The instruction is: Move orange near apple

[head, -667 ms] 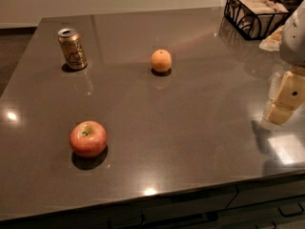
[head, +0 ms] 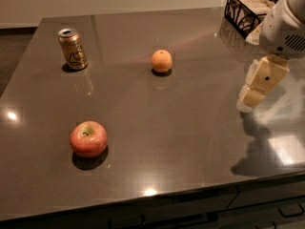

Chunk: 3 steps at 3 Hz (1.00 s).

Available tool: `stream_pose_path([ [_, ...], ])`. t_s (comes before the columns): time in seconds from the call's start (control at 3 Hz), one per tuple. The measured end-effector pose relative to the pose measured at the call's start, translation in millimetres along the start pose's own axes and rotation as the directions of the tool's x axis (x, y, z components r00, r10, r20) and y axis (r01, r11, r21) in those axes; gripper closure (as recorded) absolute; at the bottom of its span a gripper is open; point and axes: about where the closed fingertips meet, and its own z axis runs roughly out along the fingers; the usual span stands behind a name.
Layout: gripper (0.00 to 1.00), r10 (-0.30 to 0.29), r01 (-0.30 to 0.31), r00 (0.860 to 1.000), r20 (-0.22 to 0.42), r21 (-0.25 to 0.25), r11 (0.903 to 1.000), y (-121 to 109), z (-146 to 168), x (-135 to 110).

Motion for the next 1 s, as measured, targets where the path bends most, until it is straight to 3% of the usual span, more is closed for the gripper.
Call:
stream_pose_path([
  [0.67, 0.00, 0.109, -0.110, 0.986, 0.130, 0.001, 0.9940, -59.2, 65.7, -52.6],
  [1.0, 0.00, 0.182, -0.186, 0.968, 0.175, 0.005, 0.9826, -84.4, 102.5, -79.0],
])
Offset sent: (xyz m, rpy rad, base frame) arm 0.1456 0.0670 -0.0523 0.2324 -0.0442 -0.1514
